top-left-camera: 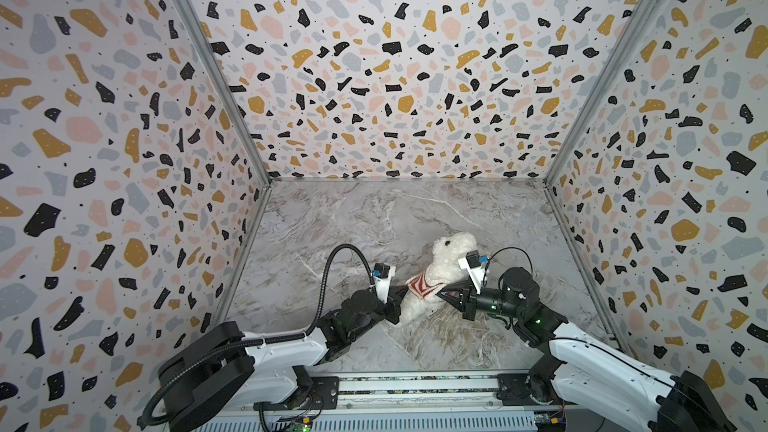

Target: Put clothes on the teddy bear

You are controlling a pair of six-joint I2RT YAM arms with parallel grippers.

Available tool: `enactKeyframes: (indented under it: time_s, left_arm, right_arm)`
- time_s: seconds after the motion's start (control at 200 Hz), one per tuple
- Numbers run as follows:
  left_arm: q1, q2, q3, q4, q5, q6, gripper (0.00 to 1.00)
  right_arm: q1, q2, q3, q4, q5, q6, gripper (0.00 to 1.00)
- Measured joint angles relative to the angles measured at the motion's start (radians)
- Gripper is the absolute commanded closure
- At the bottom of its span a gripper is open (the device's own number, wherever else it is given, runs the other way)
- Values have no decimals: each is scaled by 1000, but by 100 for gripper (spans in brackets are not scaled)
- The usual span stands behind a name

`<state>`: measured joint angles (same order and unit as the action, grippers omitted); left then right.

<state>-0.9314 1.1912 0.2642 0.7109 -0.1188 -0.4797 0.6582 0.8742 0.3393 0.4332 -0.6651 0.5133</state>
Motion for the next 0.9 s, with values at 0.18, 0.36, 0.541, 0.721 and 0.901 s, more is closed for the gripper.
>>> enactKeyframes:
  time_s: [0.18, 0.36, 0.541, 0.721, 0.901]
  left_arm:
    - [5, -17, 8, -58, -28, 43, 100]
    - [6, -38, 25, -89, -35, 79, 100]
    - [8, -56, 21, -101, -34, 90, 100]
    - [7, -53, -19, -80, -19, 76, 100]
    - [-21, 18, -34, -36, -6, 45, 100]
  right_arm:
    - [-1, -2, 0, 10, -56, -18, 100]
    - [-3, -13, 0, 0, -75, -65, 100]
    - [-4, 32, -2, 36, -85, -71, 95]
    - [-14, 90, -5, 29, -31, -87, 72]
    - [-29, 105, -17, 16, 39, -103, 62]
